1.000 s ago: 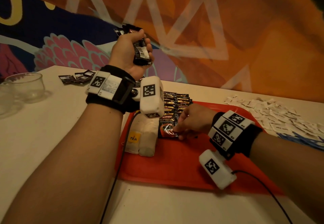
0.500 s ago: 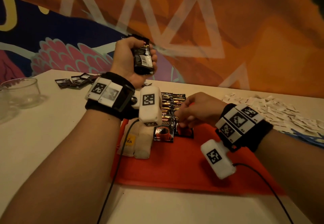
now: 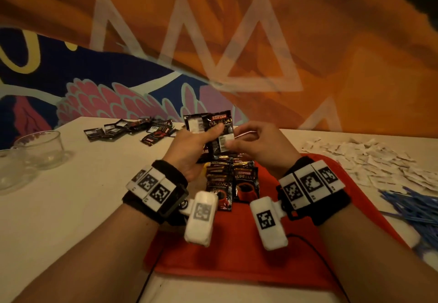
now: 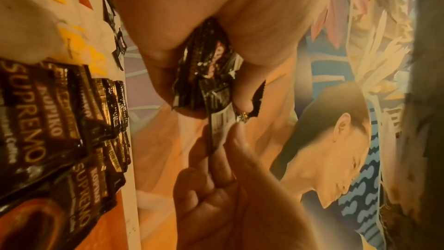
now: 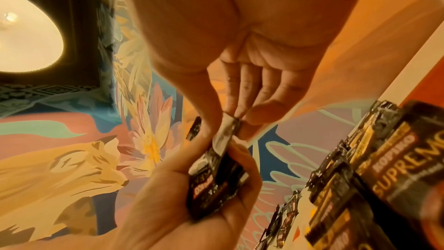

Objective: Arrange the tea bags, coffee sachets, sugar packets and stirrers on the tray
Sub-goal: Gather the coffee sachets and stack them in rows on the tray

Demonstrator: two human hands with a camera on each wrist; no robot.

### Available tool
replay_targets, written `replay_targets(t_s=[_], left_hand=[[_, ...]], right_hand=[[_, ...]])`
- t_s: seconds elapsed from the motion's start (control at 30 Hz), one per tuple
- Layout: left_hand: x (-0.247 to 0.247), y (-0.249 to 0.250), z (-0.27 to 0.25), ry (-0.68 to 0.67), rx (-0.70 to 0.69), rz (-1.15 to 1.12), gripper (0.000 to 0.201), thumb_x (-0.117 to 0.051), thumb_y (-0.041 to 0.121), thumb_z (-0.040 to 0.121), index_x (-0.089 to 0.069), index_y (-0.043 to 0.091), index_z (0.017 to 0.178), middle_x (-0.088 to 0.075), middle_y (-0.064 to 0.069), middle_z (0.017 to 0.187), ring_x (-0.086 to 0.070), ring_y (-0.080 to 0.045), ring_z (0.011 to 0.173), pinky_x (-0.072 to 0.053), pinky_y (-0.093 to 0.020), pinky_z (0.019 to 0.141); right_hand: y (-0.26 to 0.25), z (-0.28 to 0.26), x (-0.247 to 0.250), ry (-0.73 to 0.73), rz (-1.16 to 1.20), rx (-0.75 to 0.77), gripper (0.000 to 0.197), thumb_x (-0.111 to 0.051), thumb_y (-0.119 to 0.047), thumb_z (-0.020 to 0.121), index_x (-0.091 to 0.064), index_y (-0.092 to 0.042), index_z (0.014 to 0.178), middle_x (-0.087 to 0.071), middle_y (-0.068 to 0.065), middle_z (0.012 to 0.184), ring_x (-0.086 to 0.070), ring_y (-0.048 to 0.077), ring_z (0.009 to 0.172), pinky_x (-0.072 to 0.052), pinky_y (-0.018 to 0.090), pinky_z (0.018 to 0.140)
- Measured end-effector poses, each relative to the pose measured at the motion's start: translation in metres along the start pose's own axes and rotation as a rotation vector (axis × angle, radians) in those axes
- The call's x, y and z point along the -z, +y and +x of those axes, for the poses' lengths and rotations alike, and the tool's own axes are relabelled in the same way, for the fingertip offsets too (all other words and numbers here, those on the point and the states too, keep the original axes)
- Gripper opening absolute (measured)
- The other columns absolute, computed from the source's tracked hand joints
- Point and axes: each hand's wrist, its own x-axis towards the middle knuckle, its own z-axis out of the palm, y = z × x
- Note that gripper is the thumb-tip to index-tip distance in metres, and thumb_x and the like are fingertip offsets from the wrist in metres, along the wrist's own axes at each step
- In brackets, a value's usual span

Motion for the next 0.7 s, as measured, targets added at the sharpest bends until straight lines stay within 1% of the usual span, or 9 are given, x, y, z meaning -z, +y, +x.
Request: replay_targets(t_s=[0.07,0.13,0.2,0.27,0.4,0.47,0.53,0.6,0.7], left_hand=[[0.0,-0.002,-0.002,0.018,-0.045,-0.013,0.035,-0.068,0.012,0.09,-0.063,-0.004,0.121,-0.07,-0.024,0.114,-0.07,-0.037,0.102,-0.057,-0.045,0.088],[0.001,-0.003,-0.002,0.082,-0.122,0.011,0.024,-0.071,0.018,0.089,-0.069,0.003,0.108,-0.074,-0.013,0.097,-0.071,-0.028,0.086,-0.056,-0.039,0.077],[0.0,-0.002,-0.003,0.164,-0.216,0.077,0.012,-0.072,0.024,0.09,-0.069,0.012,0.092,-0.06,-0.004,0.076,-0.056,-0.014,0.065,-0.046,-0.032,0.061],[-0.003,-0.001,-0.006,0.195,-0.278,0.094,0.016,-0.073,0.028,0.09,-0.065,0.014,0.087,-0.05,-0.005,0.072,-0.046,-0.012,0.06,-0.04,-0.029,0.056],[-0.012,-0.002,-0.013,0.145,-0.333,0.067,0.038,-0.075,0.035,0.077,-0.068,0.004,0.097,-0.067,-0.014,0.086,-0.066,-0.02,0.075,-0.054,-0.028,0.062],[-0.012,-0.002,-0.014,0.143,-0.338,0.044,0.03,-0.075,0.019,0.085,-0.068,-0.002,0.105,-0.073,-0.016,0.094,-0.073,-0.025,0.085,-0.06,-0.031,0.071],[-0.009,-0.001,-0.012,0.171,-0.323,0.03,0.007,-0.069,0.004,0.09,-0.07,0.005,0.097,-0.076,-0.008,0.088,-0.074,-0.023,0.084,-0.062,-0.034,0.073],[-0.006,-0.002,-0.011,0.192,-0.308,0.044,0.013,-0.067,0.001,0.09,-0.07,0.013,0.093,-0.077,-0.004,0.086,-0.075,-0.022,0.085,-0.062,-0.037,0.076],[-0.003,-0.002,-0.01,0.17,-0.287,0.039,0.019,-0.069,0.0,0.089,-0.069,0.006,0.107,-0.076,-0.013,0.101,-0.074,-0.03,0.093,-0.059,-0.049,0.085]], right_hand=[[0.002,0.0,-0.003,0.01,-0.036,0.046,0.022,-0.085,-0.016,0.075,-0.066,-0.021,0.084,-0.074,0.007,0.081,-0.071,0.02,0.074,-0.051,0.035,0.068],[-0.001,0.0,-0.001,0.059,-0.077,0.103,0.02,-0.084,-0.016,0.075,-0.066,-0.024,0.08,-0.074,0.006,0.081,-0.071,0.021,0.076,-0.052,0.036,0.068],[-0.006,-0.002,0.003,0.126,-0.125,0.178,0.018,-0.081,-0.015,0.077,-0.065,-0.022,0.082,-0.073,0.003,0.083,-0.07,0.017,0.077,-0.055,0.035,0.07],[-0.01,-0.005,0.002,0.182,-0.238,0.278,0.014,-0.078,-0.017,0.08,-0.065,-0.021,0.085,-0.068,-0.002,0.079,-0.064,0.008,0.069,-0.052,0.023,0.067],[-0.012,-0.015,-0.012,0.194,-0.454,0.501,0.018,-0.072,-0.007,0.08,-0.066,-0.02,0.09,-0.056,-0.011,0.071,-0.052,0.0,0.062,-0.041,0.009,0.059],[-0.008,-0.017,-0.016,0.151,-0.525,0.57,0.02,-0.075,-0.008,0.078,-0.068,-0.019,0.093,-0.056,-0.012,0.078,-0.051,-0.002,0.068,-0.038,0.007,0.065],[-0.006,-0.017,-0.016,0.114,-0.552,0.55,0.018,-0.08,-0.019,0.078,-0.071,-0.023,0.093,-0.06,-0.007,0.087,-0.053,0.002,0.073,-0.037,0.009,0.069],[-0.005,-0.016,-0.012,0.169,-0.494,0.47,0.016,-0.081,-0.03,0.078,-0.069,-0.028,0.088,-0.06,-0.009,0.092,-0.056,0.004,0.074,-0.04,0.01,0.067],[-0.004,-0.01,-0.001,0.234,-0.392,0.308,0.024,-0.082,-0.033,0.077,-0.064,-0.029,0.093,-0.065,-0.015,0.092,-0.06,0.0,0.069,-0.042,0.015,0.061]])
